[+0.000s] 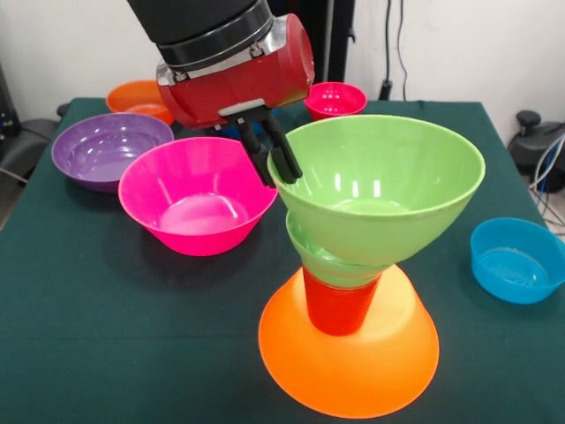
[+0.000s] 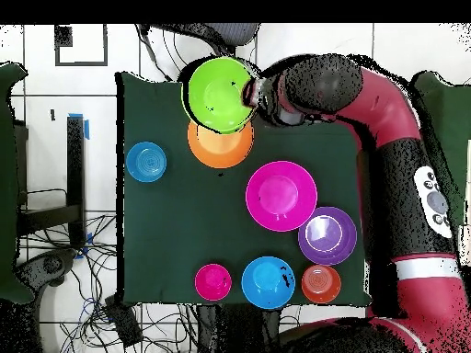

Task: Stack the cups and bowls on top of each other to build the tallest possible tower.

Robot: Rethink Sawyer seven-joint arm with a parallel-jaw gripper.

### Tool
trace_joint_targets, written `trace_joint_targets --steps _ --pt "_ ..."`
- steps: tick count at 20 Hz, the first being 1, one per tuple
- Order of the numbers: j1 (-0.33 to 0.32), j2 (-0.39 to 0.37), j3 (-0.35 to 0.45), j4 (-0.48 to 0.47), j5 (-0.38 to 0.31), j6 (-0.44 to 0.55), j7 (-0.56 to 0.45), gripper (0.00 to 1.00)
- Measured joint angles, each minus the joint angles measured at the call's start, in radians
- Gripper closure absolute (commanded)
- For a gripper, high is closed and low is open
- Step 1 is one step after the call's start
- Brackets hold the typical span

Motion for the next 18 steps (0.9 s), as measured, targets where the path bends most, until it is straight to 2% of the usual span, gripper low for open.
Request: trace_joint_targets --steps 6,18 --pt "0.006 0.003 0.000 0.000 0.000 0.047 0.000 1.00" --pt "0.007 0.003 0.000 0.000 -0.003 0.048 0.000 1.00"
